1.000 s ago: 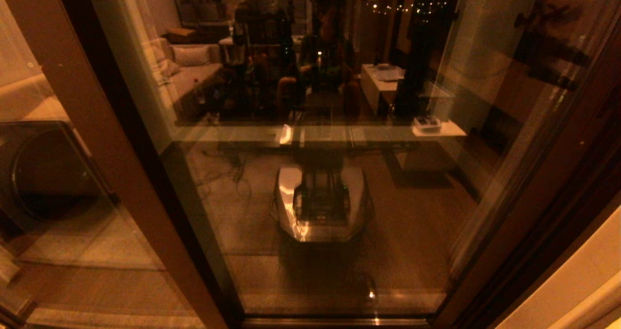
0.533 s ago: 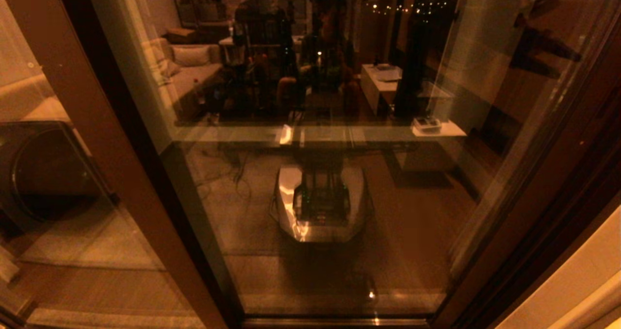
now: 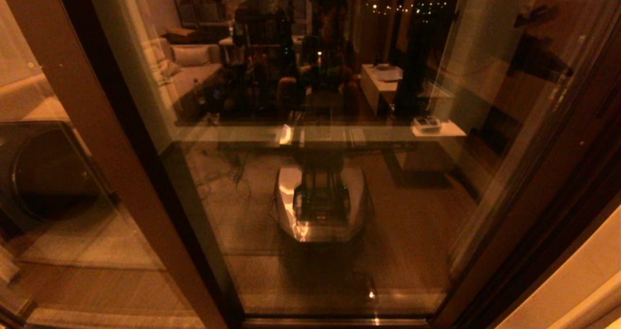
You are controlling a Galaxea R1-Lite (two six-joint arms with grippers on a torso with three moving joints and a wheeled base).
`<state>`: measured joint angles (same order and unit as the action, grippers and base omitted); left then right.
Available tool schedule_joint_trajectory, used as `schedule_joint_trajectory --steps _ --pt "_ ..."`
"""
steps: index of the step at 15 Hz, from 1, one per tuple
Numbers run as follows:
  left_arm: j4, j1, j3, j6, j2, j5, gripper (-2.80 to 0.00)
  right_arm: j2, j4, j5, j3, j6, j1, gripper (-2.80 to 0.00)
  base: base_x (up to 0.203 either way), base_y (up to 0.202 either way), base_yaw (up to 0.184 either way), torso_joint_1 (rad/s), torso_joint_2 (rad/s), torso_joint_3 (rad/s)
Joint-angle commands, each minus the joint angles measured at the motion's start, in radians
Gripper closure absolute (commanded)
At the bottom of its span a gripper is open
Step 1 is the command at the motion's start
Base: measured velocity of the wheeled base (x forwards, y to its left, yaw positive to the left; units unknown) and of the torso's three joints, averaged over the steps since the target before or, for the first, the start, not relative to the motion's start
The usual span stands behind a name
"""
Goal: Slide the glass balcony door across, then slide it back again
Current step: Close the slid door
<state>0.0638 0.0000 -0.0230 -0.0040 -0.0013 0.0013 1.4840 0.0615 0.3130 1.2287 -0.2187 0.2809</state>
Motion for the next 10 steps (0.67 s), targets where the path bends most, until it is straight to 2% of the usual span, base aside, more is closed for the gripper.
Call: schedule_joint_trajectory --steps 1,5,10 --pt "0.001 0.000 0.000 -0.001 0.000 0.000 0.00 0.053 0.004 0.006 0.014 0.003 0.000 0.00 0.000 0.000 0.000 0.000 0.00 0.000" --pt "0.001 0.000 0.000 -0.001 0.000 0.000 0.00 0.100 0.022 0.025 0.033 0.018 0.000 0.00 0.000 0.000 0.000 0.000 0.00 0.000" --pt "0.001 0.000 0.000 -0.001 0.000 0.000 0.00 0.174 0.116 0.055 0.031 0.024 0.000 0.00 0.000 0.000 0.000 0.000 0.00 0.000"
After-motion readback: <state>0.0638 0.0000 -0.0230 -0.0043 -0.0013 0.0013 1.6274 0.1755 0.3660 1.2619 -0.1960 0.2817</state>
